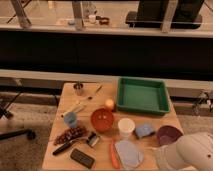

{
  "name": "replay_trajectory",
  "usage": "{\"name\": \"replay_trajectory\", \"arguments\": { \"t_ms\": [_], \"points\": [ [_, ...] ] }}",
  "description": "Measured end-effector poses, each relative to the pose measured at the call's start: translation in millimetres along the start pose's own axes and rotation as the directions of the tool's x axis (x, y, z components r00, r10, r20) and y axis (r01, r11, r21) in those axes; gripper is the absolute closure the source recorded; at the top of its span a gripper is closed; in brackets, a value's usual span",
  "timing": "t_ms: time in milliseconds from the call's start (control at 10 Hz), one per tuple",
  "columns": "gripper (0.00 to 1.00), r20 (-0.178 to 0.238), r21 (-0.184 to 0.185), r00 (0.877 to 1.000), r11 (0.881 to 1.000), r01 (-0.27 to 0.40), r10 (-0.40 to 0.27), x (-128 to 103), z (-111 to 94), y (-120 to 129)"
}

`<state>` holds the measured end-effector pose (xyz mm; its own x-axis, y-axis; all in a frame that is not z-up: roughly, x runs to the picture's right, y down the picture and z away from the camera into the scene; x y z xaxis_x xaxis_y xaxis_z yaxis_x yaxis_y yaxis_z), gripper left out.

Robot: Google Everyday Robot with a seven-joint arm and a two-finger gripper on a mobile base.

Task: Place pepper in red bowl

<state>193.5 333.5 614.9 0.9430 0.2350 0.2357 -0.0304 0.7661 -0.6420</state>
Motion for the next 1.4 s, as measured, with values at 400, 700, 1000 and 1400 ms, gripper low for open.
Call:
{"name": "replay_trajectory", "arguments": {
  "t_ms": [400,700,1000,1400],
  "points": [
    [0.20,0.015,0.011,1.000,1.000,-0.025,0.025,-27.5,15.5,15.1],
    [0.20,0.024,0.034,0.998,0.997,-0.062,0.061,-39.9,20.0,15.2],
    [0.20,0.039,0.039,0.995,0.995,-0.093,0.091,-52.1,30.1,10.1],
    [0.20,0.059,0.063,0.994,0.993,-0.100,0.096,-75.9,46.7,7.9]
  ]
}}
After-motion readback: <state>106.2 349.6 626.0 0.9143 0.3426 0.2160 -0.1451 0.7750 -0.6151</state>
